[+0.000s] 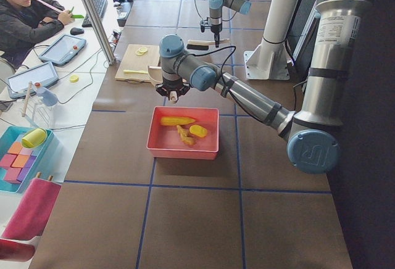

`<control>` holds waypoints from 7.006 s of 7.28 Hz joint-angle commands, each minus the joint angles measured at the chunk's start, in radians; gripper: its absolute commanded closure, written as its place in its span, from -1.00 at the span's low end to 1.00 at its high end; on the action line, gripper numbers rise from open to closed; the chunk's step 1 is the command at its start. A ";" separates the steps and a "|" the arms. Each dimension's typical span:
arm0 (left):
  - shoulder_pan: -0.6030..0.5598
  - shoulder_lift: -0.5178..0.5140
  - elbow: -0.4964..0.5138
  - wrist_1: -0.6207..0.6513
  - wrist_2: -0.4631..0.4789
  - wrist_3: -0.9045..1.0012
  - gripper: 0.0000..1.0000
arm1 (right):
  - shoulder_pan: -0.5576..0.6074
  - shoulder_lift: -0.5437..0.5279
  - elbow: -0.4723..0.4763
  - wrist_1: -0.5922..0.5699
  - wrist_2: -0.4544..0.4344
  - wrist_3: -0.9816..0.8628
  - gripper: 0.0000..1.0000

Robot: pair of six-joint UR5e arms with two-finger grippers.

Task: Sweep and dump trash into bin
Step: 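Carry the empty dustpan back and lower it onto the table, then open the left gripper, release the dustpan and lift away, then carry the brush away from the dustpan and lower it onto the table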

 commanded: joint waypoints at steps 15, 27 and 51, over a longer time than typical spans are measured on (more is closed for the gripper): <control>0.483 -0.209 0.202 -0.155 0.333 -0.345 -0.18 | -0.008 0.007 0.006 0.001 -0.001 0.004 1.00; 0.008 -0.118 0.065 0.207 0.255 -0.427 -1.00 | 0.076 -0.018 0.021 -0.002 0.019 -0.113 1.00; -0.498 0.171 0.326 0.264 0.048 -0.420 -1.00 | 0.641 -0.766 -0.128 0.631 0.382 -0.638 -1.00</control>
